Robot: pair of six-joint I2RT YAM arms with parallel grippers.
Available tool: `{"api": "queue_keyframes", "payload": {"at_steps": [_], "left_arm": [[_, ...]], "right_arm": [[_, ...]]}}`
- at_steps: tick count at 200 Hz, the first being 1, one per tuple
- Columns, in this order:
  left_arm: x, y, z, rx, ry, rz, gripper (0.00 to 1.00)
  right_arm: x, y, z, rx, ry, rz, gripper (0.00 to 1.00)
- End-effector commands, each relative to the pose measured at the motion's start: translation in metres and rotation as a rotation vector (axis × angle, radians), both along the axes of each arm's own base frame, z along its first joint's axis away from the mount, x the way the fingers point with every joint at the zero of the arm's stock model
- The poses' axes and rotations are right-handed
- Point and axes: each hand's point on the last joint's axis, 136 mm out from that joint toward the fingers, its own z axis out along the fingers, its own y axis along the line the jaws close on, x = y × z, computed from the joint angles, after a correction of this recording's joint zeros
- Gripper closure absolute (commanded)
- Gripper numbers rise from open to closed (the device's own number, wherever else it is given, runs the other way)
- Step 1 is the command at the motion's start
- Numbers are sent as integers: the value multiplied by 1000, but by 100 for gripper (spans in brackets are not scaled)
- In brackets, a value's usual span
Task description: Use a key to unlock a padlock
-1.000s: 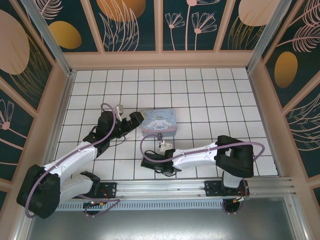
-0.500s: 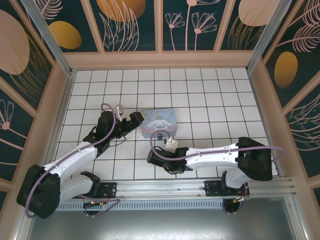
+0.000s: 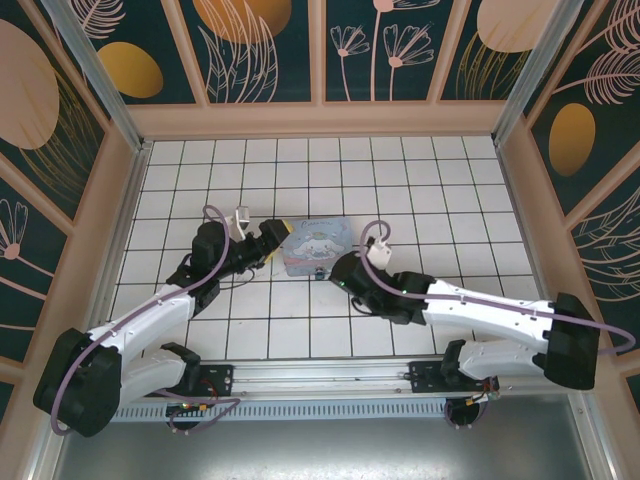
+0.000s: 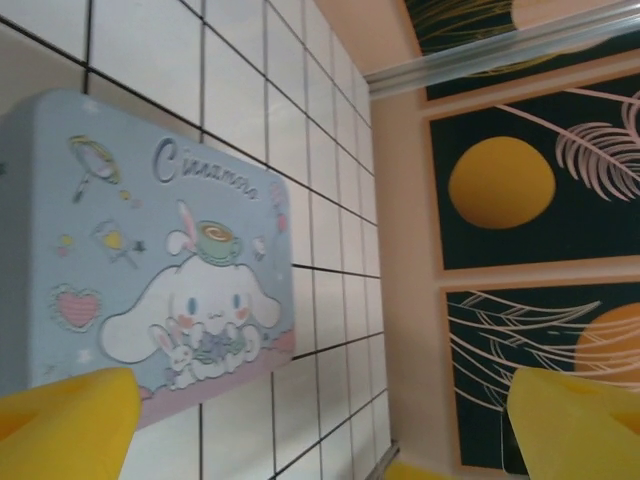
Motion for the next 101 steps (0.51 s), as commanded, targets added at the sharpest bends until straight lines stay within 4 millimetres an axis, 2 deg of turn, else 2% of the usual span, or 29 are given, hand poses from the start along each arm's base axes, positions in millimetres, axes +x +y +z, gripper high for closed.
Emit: {"api": "queue_keyframes", "payload": {"at_steps": [1, 38, 101], "left_arm": [[-2, -12, 24, -91, -41, -44, 10], [-4, -28, 38, -163, -62, -75, 20], [-5, -48, 48, -223, -73, -106, 38]], "right_arm": [[21, -9, 18, 47, -74, -50, 100], [40, -8, 36, 105, -109, -78, 100], [53, 6, 38, 156, -114, -68, 100]]}}
